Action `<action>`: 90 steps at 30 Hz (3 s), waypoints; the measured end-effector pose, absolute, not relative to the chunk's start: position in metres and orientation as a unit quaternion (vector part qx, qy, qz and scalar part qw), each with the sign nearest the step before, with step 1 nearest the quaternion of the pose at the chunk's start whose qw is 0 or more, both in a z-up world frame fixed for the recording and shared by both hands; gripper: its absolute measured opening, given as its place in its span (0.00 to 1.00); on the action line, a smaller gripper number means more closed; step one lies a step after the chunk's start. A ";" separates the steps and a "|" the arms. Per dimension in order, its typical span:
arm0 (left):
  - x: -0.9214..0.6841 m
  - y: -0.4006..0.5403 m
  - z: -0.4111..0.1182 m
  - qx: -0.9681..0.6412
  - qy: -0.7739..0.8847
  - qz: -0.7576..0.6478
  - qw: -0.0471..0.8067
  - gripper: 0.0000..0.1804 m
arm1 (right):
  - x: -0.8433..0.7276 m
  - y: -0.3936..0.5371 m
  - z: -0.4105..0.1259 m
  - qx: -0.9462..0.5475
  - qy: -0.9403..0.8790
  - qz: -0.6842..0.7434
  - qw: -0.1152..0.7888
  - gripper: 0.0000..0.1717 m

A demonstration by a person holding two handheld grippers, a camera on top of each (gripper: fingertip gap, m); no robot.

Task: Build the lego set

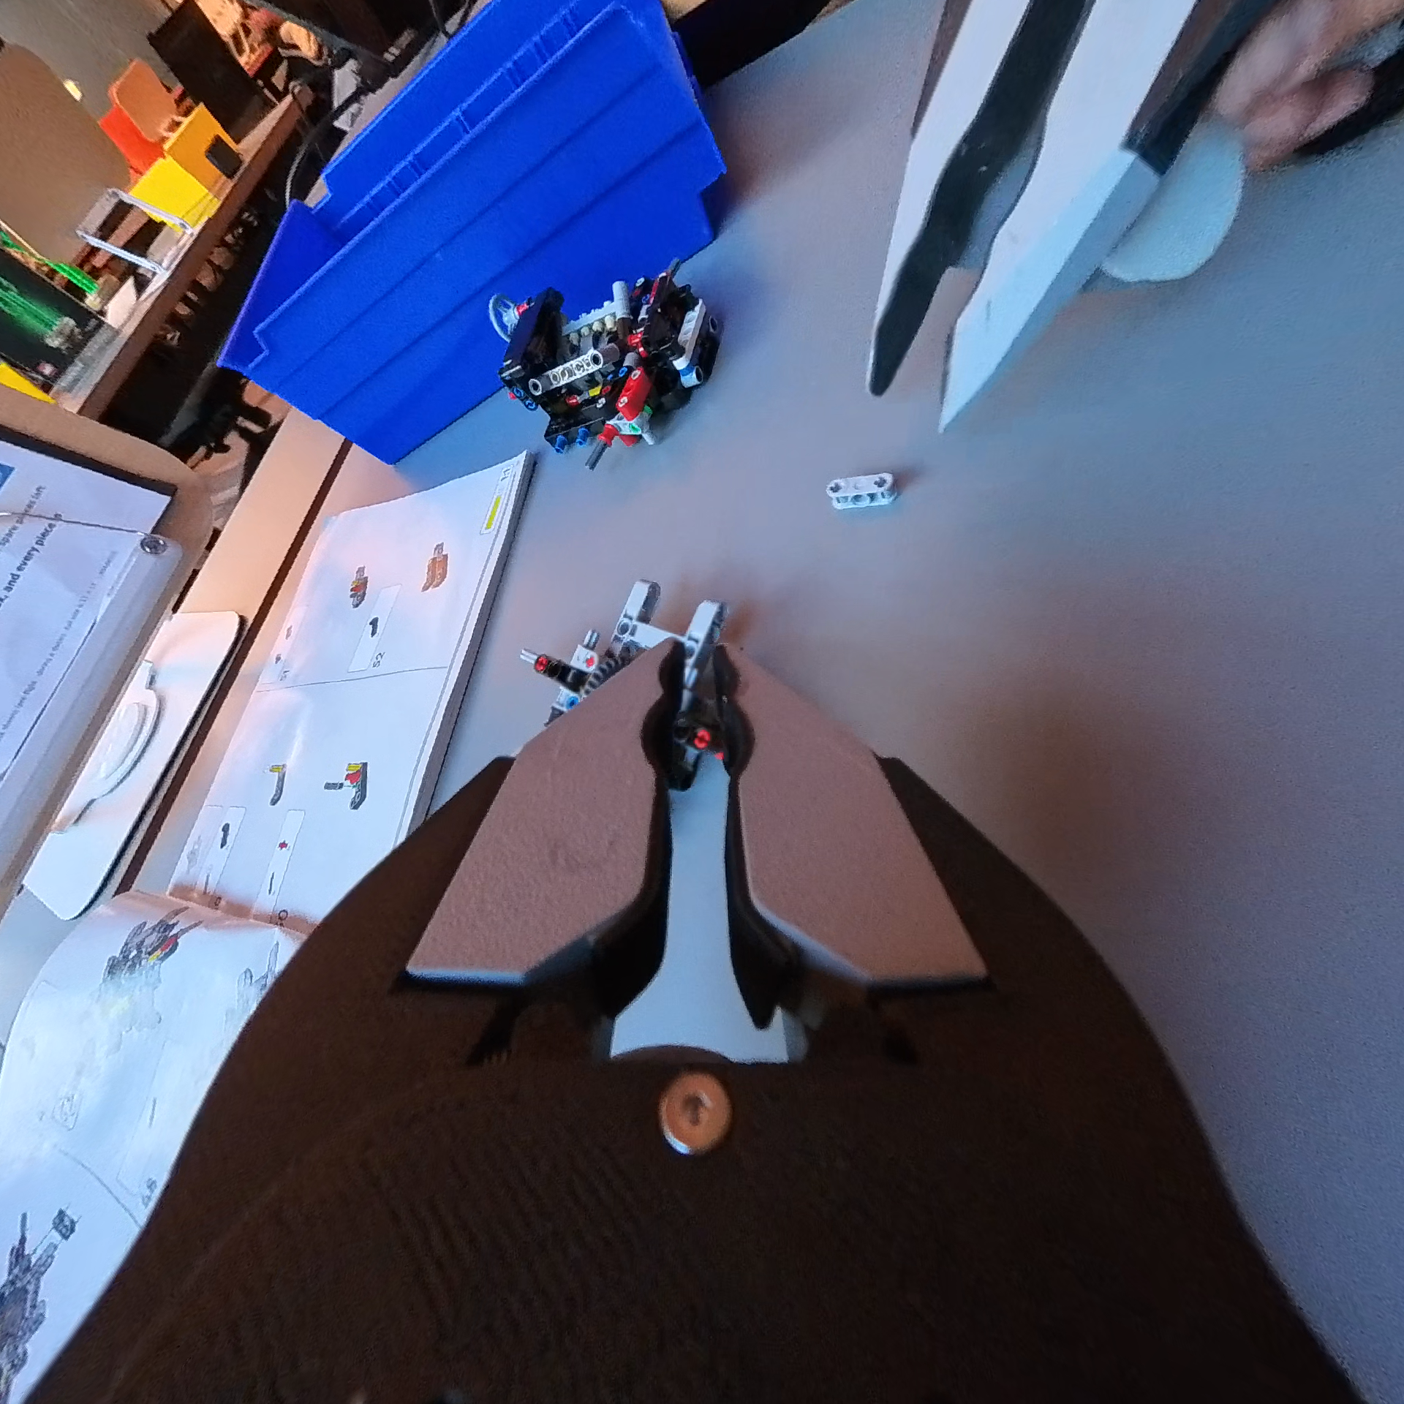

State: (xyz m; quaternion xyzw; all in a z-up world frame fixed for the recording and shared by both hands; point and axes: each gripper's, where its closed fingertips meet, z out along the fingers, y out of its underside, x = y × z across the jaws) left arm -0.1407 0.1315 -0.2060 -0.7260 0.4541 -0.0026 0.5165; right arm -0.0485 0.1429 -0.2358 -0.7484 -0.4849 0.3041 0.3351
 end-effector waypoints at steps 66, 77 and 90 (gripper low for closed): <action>-0.100 0.096 -0.177 -0.657 0.431 0.119 0.606 0.17 | -0.113 0.075 -0.170 -0.583 -0.388 0.709 0.085 0.02; -0.118 0.094 -0.193 -0.664 0.456 0.115 0.582 0.15 | -0.094 0.101 -0.180 -0.613 -0.456 0.628 0.147 0.02; -0.111 0.097 -0.207 -0.663 0.458 0.124 0.578 0.10 | -0.081 0.111 -0.165 -0.546 -0.464 0.659 0.230 0.02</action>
